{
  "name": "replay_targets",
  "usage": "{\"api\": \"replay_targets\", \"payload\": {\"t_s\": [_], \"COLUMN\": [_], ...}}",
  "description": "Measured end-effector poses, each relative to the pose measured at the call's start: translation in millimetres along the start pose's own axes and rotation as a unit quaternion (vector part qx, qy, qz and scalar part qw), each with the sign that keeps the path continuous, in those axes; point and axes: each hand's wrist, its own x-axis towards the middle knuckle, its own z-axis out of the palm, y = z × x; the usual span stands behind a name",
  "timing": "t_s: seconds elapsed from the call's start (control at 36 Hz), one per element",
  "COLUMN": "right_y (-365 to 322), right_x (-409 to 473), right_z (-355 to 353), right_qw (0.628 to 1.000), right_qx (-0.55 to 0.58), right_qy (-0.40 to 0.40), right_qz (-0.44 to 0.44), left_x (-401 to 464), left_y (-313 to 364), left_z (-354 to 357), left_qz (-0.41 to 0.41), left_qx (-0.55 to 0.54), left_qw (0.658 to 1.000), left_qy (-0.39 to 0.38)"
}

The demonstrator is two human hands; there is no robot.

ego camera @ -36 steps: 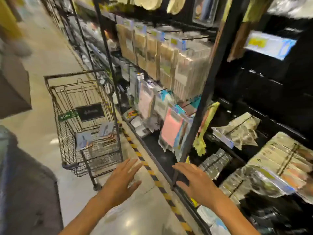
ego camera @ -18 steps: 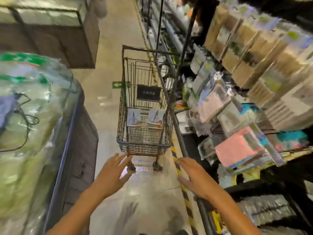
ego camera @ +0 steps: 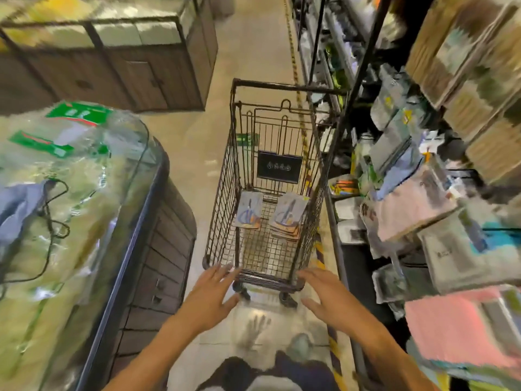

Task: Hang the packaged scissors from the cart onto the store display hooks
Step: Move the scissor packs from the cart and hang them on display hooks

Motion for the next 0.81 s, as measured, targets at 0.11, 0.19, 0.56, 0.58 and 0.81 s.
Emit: {"api": "replay_targets", "payload": {"t_s": [0.11, 0.19, 0.56, 0.58, 0.81], "right_y": [17.0, 30.9, 49.8, 52.1, 70.7], "right_x": [19.2, 40.0, 149.4, 158.0, 232.2], "right_z": [-16.2, -21.9, -33.4, -31.5, -8.1], "right_qw": [1.0, 1.0, 0.992, 0.99, 0.975], "right_qx": [-0.002, 0.009, 0.062, 0.07, 0.11], "right_qy": [-0.005, -0.01, -0.059, -0.065, -0.084], "right_qz": [-0.002, 0.008, 0.093, 0.105, 0.173], "left_x": [34.1, 56.2, 173.2, 184.3, 268.5], "left_y": [19.3, 25.5, -21.1, -27.0, -67.3], "left_z": [-4.7, -8.0, 0.2, 3.0, 11.6], "left_qz": [0.007, 0.001, -0.026, -0.023, 0.008], "left_qx": [-0.011, -0.018, -0.059, -0.061, -0.063], "left_qw": [1.0, 1.0, 0.995, 0.994, 0.99], "left_qy": [-0.008, -0.008, -0.077, -0.086, -0.125]}}
